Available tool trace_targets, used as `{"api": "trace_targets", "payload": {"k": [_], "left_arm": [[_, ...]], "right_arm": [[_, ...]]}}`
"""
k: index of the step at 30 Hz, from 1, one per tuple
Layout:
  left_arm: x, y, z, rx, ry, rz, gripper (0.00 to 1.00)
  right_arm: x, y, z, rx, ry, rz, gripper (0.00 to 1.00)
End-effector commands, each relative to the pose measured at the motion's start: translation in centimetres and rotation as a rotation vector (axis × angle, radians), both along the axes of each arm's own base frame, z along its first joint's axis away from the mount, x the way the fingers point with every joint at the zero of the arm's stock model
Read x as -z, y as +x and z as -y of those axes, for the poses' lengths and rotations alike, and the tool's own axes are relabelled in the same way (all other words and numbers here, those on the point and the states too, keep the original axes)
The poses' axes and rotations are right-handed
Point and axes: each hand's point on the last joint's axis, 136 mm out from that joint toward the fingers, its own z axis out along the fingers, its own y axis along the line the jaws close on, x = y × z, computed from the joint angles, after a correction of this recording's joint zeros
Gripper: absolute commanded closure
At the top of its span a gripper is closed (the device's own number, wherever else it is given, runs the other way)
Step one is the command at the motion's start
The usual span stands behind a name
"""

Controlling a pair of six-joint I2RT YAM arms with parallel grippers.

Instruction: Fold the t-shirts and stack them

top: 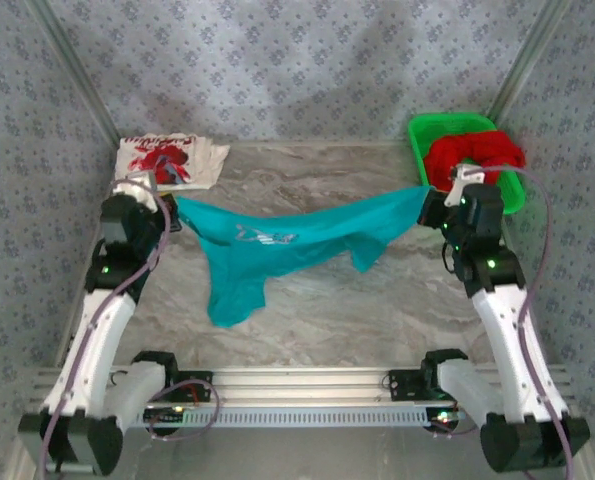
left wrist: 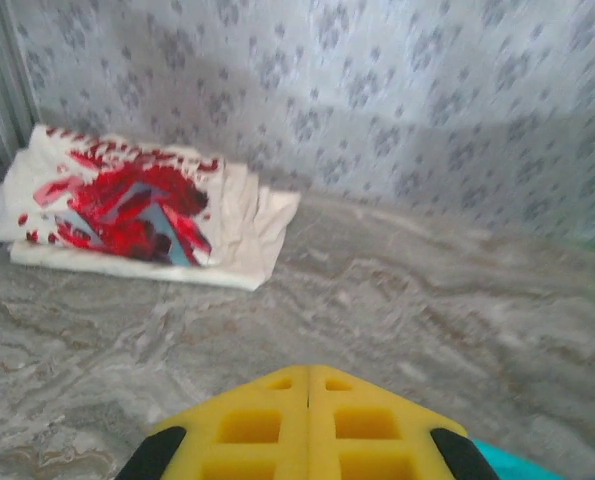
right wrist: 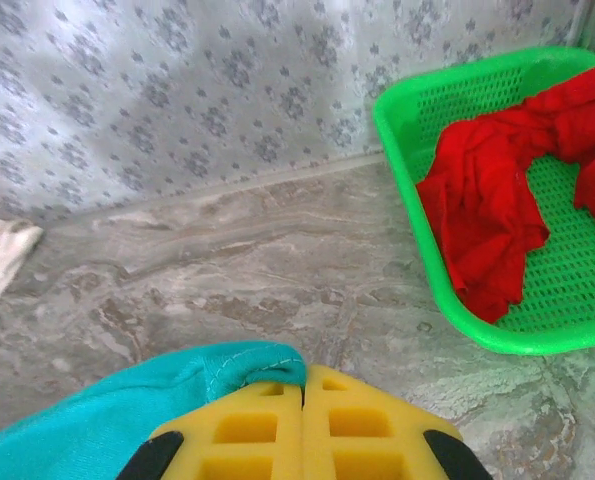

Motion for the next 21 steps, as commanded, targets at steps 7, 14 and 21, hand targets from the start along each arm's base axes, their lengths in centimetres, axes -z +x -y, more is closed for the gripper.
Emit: {"api": "trace_targets", "payload": {"k": [7, 14, 21], "left_arm": [[-5.8, -5.2, 1.2, 0.081, -0.118, 0.154, 1.0], [-5.8, 2.1, 0.9, 0.04, -0.055, 0.142, 1.0], [-2.4, 16.1, 1.9, 0.057, 0.036, 0.037, 1.0]], "right_arm": [[-6.1, -5.2, -0.5, -0.041, -0.024, 0.123, 1.0], [-6.8, 3.1, -1.3, -0.04, -0.044, 0.11, 1.0], [-2.8, 16.7, 0.5, 0.013, -0.052, 0.028, 1.0]]}}
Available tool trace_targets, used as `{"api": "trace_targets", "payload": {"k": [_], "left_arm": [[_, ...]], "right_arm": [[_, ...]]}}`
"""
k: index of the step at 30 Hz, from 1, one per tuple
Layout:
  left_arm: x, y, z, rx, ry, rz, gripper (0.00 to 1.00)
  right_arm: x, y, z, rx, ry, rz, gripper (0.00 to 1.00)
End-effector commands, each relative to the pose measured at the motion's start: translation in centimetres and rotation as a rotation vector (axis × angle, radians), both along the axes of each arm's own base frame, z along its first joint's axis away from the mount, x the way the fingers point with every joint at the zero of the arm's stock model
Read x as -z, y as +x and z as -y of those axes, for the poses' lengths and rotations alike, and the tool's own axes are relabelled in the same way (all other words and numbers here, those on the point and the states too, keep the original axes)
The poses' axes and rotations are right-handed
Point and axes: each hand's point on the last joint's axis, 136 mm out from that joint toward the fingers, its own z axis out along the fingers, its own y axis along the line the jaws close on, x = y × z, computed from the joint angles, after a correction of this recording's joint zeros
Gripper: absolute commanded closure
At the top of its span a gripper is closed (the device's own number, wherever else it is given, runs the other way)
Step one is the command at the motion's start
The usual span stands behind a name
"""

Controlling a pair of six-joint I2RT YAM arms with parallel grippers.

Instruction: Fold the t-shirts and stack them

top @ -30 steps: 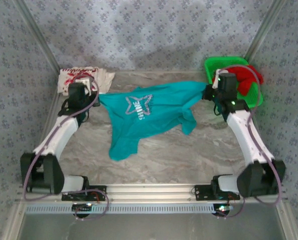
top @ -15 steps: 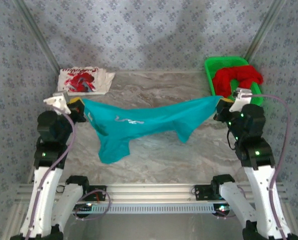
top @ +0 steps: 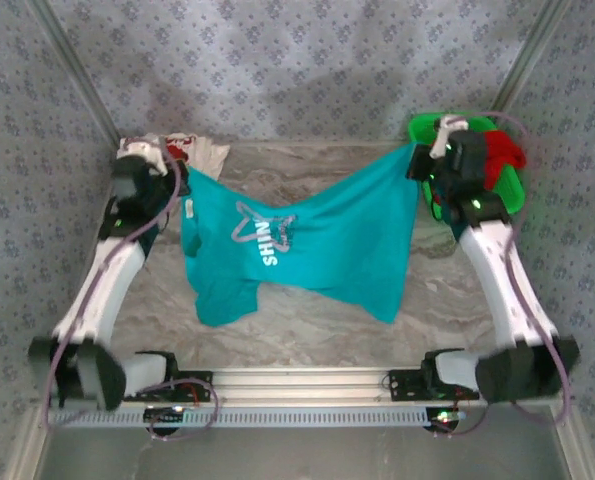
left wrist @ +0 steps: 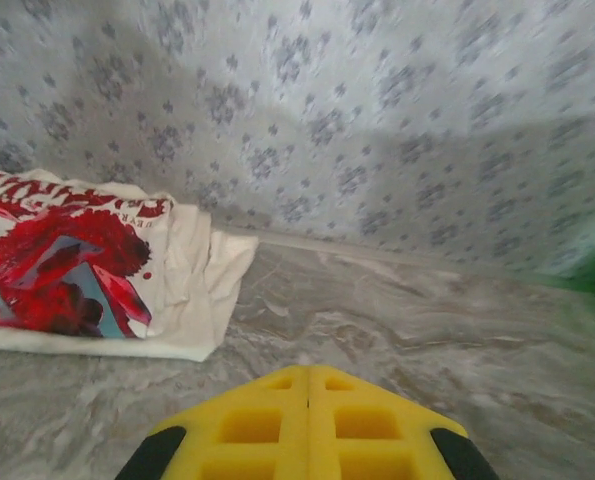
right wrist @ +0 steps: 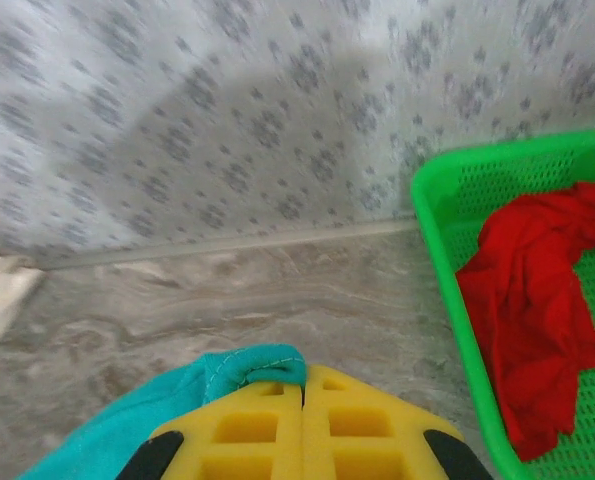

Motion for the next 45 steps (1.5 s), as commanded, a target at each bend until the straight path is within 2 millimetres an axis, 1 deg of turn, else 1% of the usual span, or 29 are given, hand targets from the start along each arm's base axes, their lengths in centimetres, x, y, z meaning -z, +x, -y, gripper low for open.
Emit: {"api": "trace_targets", "payload": {"k": [1, 2, 3, 4, 5, 7, 8, 9, 10, 11, 12, 13, 14, 16, 17, 18, 20, 22, 25, 27, 28, 30, 32, 34, 37, 40, 42, 43, 45], "left_arm": [[-4.4, 5.5, -0.1, 0.009, 0.075, 0.088, 0.92], [-4.5, 6.8, 0.1, 0.015, 0.085, 0.057, 0.6], [-4.5, 7.9, -0.1, 0.003, 0.085, 0.028, 0.39], [-4.2, 8.6, -0.1, 0.002, 0.084, -0.009, 0.27], [-3.5, 8.8, 0.2, 0.012, 0.084, -0.049, 0.19], [-2.2, 8.0, 0.5, 0.012, 0.065, -0.082, 0.15], [-1.7, 6.7, 0.7, 0.015, 0.051, -0.072, 0.16], [-1.4, 5.3, 0.8, 0.008, 0.037, -0.054, 0.17], [-0.5, 3.5, 0.7, -0.009, 0.017, -0.04, 0.2], [0.4, 1.5, 0.6, -0.021, -0.01, -0.026, 0.19], [1.5, 0.0, 0.6, -0.025, -0.035, -0.037, 0.15], [3.4, -1.7, 0.6, -0.032, -0.057, -0.089, 0.14], [5.6, -3.3, 0.6, -0.037, -0.063, -0.172, 0.14], [10.0, -5.9, 0.6, -0.045, -0.025, -0.36, 0.13], [12.2, -7.3, 0.4, -0.06, 0.006, -0.458, 0.13], [14.0, -8.3, 0.1, -0.074, 0.022, -0.528, 0.13], [17.1, -10.1, -0.3, -0.094, 0.029, -0.632, 0.12], [19.0, -11.0, -0.3, -0.101, 0.019, -0.692, 0.11], [21.3, -11.7, 0.1, -0.104, -0.006, -0.774, 0.09], [22.7, -12.1, 0.3, -0.107, -0.028, -0.82, 0.08], [23.5, -12.5, 0.4, -0.112, -0.033, -0.843, 0.07], [24.6, -13.0, 0.7, -0.103, -0.054, -0.868, 0.06], [25.4, -13.5, 1.2, -0.093, -0.076, -0.878, 0.05], [25.9, -13.7, 1.6, -0.086, -0.081, -0.884, 0.06], [26.2, -13.7, 1.9, -0.08, -0.089, -0.875, 0.15], [25.9, -13.4, 2.3, -0.069, -0.112, -0.845, 0.31], [25.8, -13.4, 2.5, -0.065, -0.127, -0.839, 0.49], [25.7, -13.4, 2.7, -0.058, -0.139, -0.832, 0.59], [25.5, -13.3, 2.9, -0.051, -0.154, -0.815, 0.77]], "right_arm": [[-2.3, 4.9, 2.3, 0.036, 0.019, 0.066, 1.0], [-2.7, 5.8, 3.0, 0.068, 0.028, 0.064, 0.78], [-2.7, 6.5, 3.3, 0.083, 0.037, 0.043, 0.56], [-2.5, 6.9, 3.2, 0.073, 0.034, 0.013, 0.41], [-2.2, 6.9, 3.0, 0.066, 0.032, -0.007, 0.37], [-1.8, 6.0, 2.1, 0.034, 0.057, -0.013, 0.35], [-1.7, 5.1, 1.4, 0.015, 0.067, -0.011, 0.33], [-1.4, 4.1, 0.9, 0.006, 0.069, -0.013, 0.32], [-1.0, 2.7, 0.2, -0.004, 0.077, -0.014, 0.32], [-0.5, 1.2, -0.9, -0.025, 0.097, -0.02, 0.32], [-0.4, 0.1, -2.0, -0.048, 0.116, -0.014, 0.32], [0.5, -1.4, -3.5, -0.078, 0.127, -0.015, 0.32], [1.8, -2.8, -5.2, -0.114, 0.128, -0.025, 0.33], [6.7, -5.7, -8.2, -0.178, 0.094, -0.117, 0.33], [9.1, -7.0, -9.0, -0.189, 0.085, -0.169, 0.32], [11.3, -8.1, -9.1, -0.181, 0.092, -0.22, 0.32], [16.5, -10.3, -8.6, -0.136, 0.147, -0.351, 0.32], [19.7, -12.0, -8.4, -0.116, 0.228, -0.447, 0.31], [22.6, -14.2, -7.5, -0.059, 0.237, -0.561, 0.24], [23.8, -15.4, -6.5, -0.018, 0.217, -0.626, 0.15], [24.6, -16.2, -6.0, 0.009, 0.227, -0.676, 0.15], [25.8, -16.9, -4.9, 0.05, 0.265, -0.733, 0.14], [27.2, -17.5, -4.1, 0.082, 0.315, -0.78, 0.14], [28.0, -17.4, -3.7, 0.093, 0.352, -0.794, 0.14], [29.0, -17.3, -4.2, 0.076, 0.377, -0.827, 0.15], [29.7, -16.8, -5.5, 0.042, 0.437, -0.832, 0.16], [29.9, -16.7, -6.1, 0.028, 0.455, -0.844, 0.21], [30.0, -16.7, -6.4, 0.021, 0.458, -0.845, 0.26], [30.0, -16.6, -6.6, 0.016, 0.455, -0.833, 0.42]]}}
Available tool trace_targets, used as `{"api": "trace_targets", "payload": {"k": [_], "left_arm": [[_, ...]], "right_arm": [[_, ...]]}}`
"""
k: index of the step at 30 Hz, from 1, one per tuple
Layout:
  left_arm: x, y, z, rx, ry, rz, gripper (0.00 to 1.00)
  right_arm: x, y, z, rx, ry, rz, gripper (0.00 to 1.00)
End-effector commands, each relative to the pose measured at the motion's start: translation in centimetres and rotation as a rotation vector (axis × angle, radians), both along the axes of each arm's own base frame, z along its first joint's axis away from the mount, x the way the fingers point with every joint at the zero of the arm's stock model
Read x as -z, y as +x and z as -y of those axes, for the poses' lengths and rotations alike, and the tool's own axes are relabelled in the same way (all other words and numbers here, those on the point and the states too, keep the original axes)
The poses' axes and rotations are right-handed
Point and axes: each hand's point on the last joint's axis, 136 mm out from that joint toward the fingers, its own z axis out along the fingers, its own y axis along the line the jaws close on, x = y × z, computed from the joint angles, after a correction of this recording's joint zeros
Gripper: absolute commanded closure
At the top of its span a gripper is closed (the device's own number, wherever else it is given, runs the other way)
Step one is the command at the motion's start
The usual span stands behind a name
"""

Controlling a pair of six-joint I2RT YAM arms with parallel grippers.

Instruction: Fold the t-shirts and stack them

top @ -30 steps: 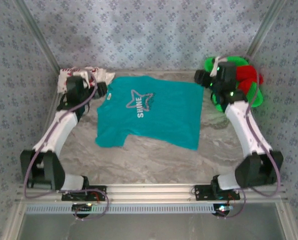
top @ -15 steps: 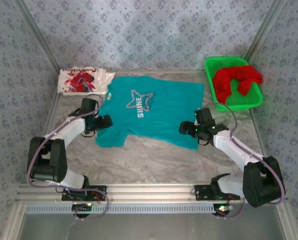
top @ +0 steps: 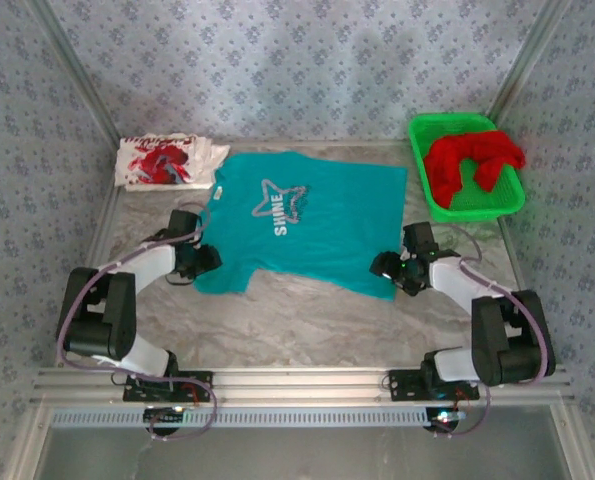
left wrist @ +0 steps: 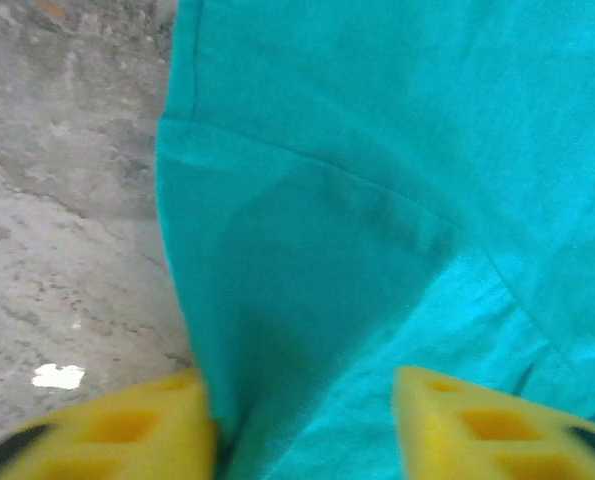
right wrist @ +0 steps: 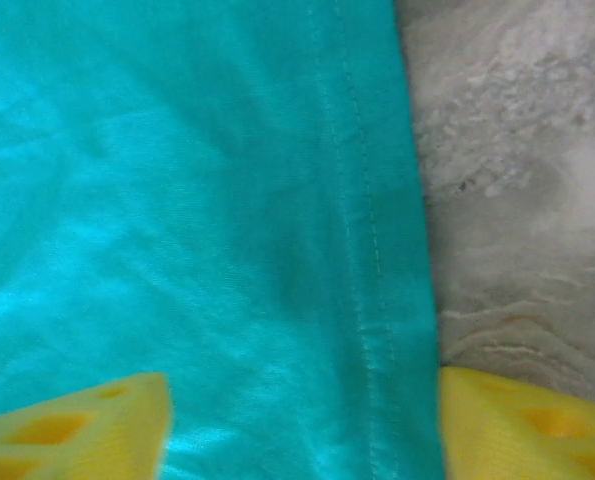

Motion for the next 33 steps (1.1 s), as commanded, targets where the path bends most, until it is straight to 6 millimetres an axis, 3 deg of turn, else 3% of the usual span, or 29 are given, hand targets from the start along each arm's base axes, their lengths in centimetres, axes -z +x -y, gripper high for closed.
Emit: {"api": "trace_targets", "payload": {"k": [1, 2, 5, 9, 14, 18, 21, 24, 31, 33], "left_arm": [[-1.1, 0.4, 1.0, 0.007, -0.05, 0.053, 0.92], [-1.3, 0.5, 0.9, 0.001, -0.05, 0.06, 1.0], [-3.0, 0.7, 0.9, -0.005, -0.057, 0.095, 1.0], [-8.2, 0.7, 0.5, -0.034, -0.084, 0.166, 1.0], [-15.5, 1.2, -0.4, -0.064, -0.115, 0.309, 1.0], [-18.5, 1.8, -0.8, -0.048, -0.086, 0.36, 1.0], [-18.7, 1.9, -1.1, -0.059, -0.084, 0.373, 1.0], [-17.3, 1.2, -0.9, -0.053, -0.1, 0.326, 1.0], [-14.3, -3.5, -1.2, -0.047, -0.091, 0.195, 1.0], [-12.7, -4.6, -0.4, -0.031, -0.137, 0.151, 1.0]], "right_arm": [[0.1, 0.2, -1.9, -0.025, 0.081, 0.009, 0.52], [0.0, 0.3, -1.9, -0.022, 0.087, 0.015, 0.63], [-1.1, 0.8, -1.5, -0.015, 0.084, 0.037, 0.84], [-5.4, 1.5, -0.5, -0.003, 0.089, 0.092, 0.99], [-11.7, 3.5, 1.1, -0.008, 0.117, 0.205, 1.0], [-14.9, 5.3, 1.8, -0.025, 0.104, 0.268, 1.0], [-15.2, 5.5, 2.1, -0.015, 0.11, 0.27, 1.0], [-13.9, 4.7, 2.0, -0.024, 0.115, 0.233, 1.0], [-10.0, -0.5, 2.9, 0.035, 0.093, 0.11, 1.0], [-9.0, -1.4, 3.1, 0.042, 0.091, 0.08, 0.92]]}}
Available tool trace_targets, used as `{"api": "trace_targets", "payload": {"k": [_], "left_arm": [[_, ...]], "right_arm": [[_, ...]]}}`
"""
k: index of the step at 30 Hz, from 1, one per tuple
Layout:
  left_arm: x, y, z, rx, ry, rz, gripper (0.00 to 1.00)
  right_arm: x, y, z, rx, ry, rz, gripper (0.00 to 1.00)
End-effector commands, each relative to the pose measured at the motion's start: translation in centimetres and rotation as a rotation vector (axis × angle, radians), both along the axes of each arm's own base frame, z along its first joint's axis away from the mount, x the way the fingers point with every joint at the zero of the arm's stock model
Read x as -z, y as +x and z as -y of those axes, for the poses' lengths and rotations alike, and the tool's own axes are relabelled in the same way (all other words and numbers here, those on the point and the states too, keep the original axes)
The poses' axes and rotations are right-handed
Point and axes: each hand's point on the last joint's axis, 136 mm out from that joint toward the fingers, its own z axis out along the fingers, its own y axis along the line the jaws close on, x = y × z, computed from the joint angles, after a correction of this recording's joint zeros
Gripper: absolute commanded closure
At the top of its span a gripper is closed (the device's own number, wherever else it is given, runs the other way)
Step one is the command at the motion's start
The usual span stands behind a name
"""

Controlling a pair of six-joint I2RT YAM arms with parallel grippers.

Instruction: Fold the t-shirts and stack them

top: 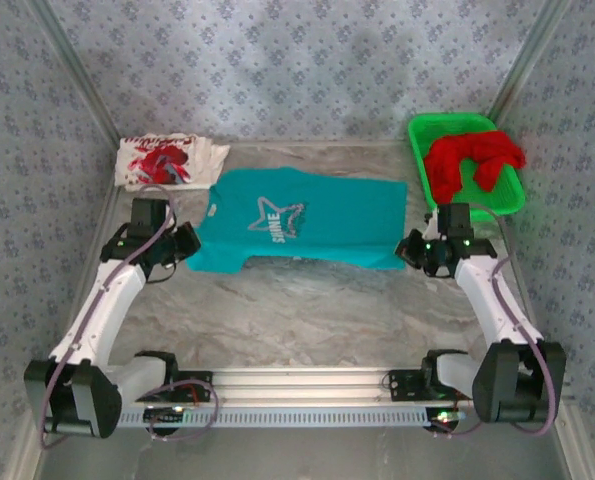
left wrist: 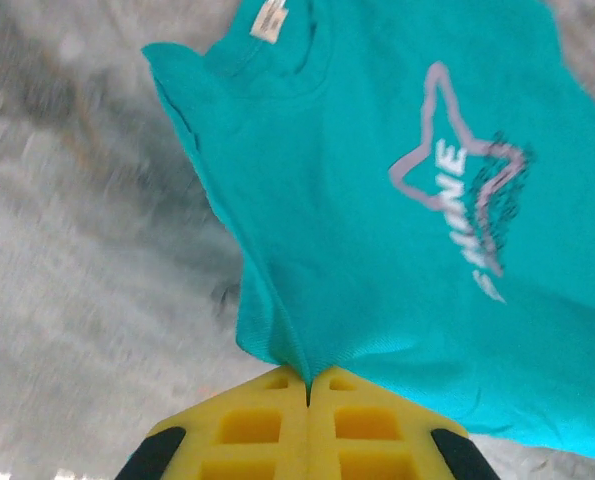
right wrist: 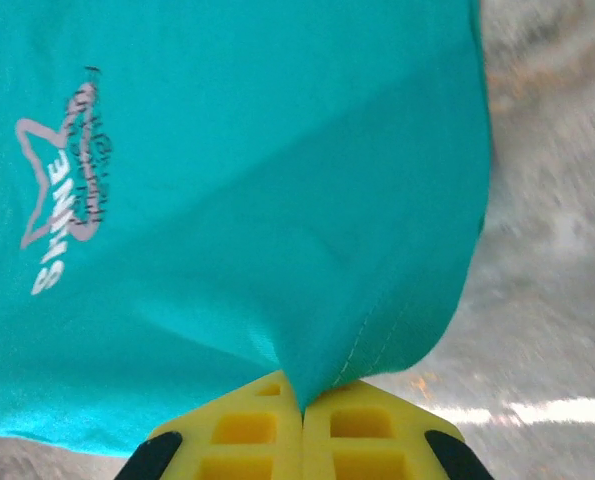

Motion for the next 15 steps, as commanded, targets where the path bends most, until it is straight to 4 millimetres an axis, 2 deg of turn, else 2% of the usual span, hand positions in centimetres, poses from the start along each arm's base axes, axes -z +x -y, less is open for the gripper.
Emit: {"api": "trace_targets", "payload": {"k": [1, 3, 4, 6, 8, 9, 11, 13, 15], "left_arm": [[2.1, -2.8, 0.5, 0.025, -0.041, -0.1, 1.0], [4.0, -4.2, 0.9, 0.036, -0.06, -0.185, 0.97], [4.5, -4.8, 0.8, 0.034, -0.054, -0.215, 0.91], [4.5, -5.9, 0.1, 0.019, -0.02, -0.243, 0.61], [3.4, -6.4, 0.1, 0.014, -0.024, -0.211, 0.43], [2.6, -6.4, 0.0, 0.006, -0.032, -0.182, 0.32], [1.0, -6.1, 0.2, -0.003, -0.053, -0.125, 0.18], [-0.5, -4.9, 0.4, -0.004, -0.07, -0.065, 0.2], [-1.8, -2.6, 0.9, 0.004, -0.089, -0.003, 0.23]], "right_arm": [[1.4, -2.1, 0.7, 0.025, -0.019, -0.072, 0.87], [2.3, -2.9, 0.7, 0.004, -0.03, -0.108, 0.71], [2.5, -3.2, 0.8, 0.005, -0.039, -0.119, 0.68], [2.7, -4.5, 1.1, 0.011, -0.053, -0.148, 0.55], [2.1, -5.1, 1.9, 0.038, -0.096, -0.139, 0.54], [1.5, -5.0, 2.5, 0.055, -0.121, -0.117, 0.51], [0.4, -4.2, 3.1, 0.075, -0.158, -0.073, 0.48], [-0.6, -2.3, 3.4, 0.073, -0.175, -0.021, 0.49], [-1.2, 0.0, 2.1, 0.037, -0.139, 0.018, 0.56]]}}
